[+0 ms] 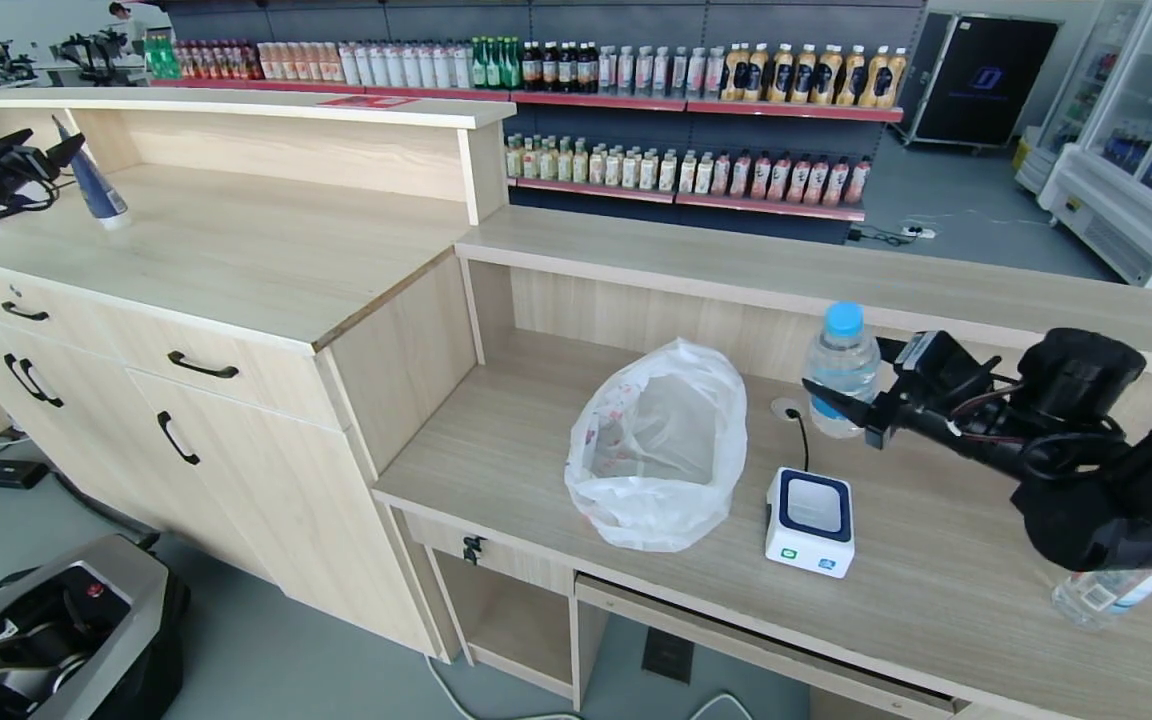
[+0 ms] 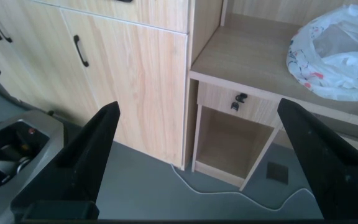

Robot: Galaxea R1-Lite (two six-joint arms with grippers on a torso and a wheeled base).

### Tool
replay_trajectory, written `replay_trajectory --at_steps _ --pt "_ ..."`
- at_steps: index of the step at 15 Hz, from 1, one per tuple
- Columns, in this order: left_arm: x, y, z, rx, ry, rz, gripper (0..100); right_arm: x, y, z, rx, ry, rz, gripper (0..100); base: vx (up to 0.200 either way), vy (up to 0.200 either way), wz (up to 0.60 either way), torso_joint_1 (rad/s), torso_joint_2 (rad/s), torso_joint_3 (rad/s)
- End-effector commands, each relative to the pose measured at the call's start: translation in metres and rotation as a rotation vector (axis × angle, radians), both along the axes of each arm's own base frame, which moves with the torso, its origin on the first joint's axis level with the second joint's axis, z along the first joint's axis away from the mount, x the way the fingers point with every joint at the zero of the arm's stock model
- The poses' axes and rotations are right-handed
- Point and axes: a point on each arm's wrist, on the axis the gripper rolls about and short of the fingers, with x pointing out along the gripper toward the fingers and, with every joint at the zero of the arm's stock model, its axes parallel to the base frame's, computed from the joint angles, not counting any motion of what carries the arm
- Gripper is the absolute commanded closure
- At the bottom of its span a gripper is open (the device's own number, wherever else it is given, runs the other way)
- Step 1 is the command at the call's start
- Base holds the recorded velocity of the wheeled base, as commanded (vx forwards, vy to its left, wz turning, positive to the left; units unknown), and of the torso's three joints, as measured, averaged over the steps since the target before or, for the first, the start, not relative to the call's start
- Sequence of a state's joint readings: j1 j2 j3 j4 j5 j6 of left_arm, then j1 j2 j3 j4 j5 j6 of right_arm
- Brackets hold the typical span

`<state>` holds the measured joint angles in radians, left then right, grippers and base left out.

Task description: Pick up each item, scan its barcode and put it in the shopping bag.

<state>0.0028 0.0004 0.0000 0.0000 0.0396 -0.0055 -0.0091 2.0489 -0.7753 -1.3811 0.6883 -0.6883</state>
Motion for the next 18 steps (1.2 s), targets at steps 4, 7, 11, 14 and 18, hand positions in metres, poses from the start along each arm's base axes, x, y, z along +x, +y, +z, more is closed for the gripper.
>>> replay_trajectory --at_steps 4,7,11,14,18 --pt "0.000 0.000 0.000 -0.001 0.000 0.001 0 -0.118 -0.065 0.062 0.102 0.197 -0.295 100 0.000 0.000 0.00 0.000 0.00 0.000" --pt "0.000 0.000 0.000 -0.001 0.000 0.001 0 -0.130 -0.078 0.069 0.167 0.207 -0.361 100 0.000 0.000 0.00 0.000 0.00 0.000" --pt "0.000 0.000 0.000 -0.001 0.000 0.001 0 -0.136 -0.081 0.076 0.209 0.196 -0.375 100 0.000 0.000 0.00 0.000 0.00 0.000" --pt "0.000 0.000 0.000 -0.001 0.000 0.001 0 -0.136 -0.082 0.077 0.229 0.197 -0.398 100 0.000 0.000 0.60 -0.002 0.00 0.001" --pt "0.000 0.000 0.000 -0.001 0.000 -0.001 0 -0.129 -0.074 0.080 0.344 0.227 -0.467 100 0.000 0.000 0.60 0.006 0.01 0.005"
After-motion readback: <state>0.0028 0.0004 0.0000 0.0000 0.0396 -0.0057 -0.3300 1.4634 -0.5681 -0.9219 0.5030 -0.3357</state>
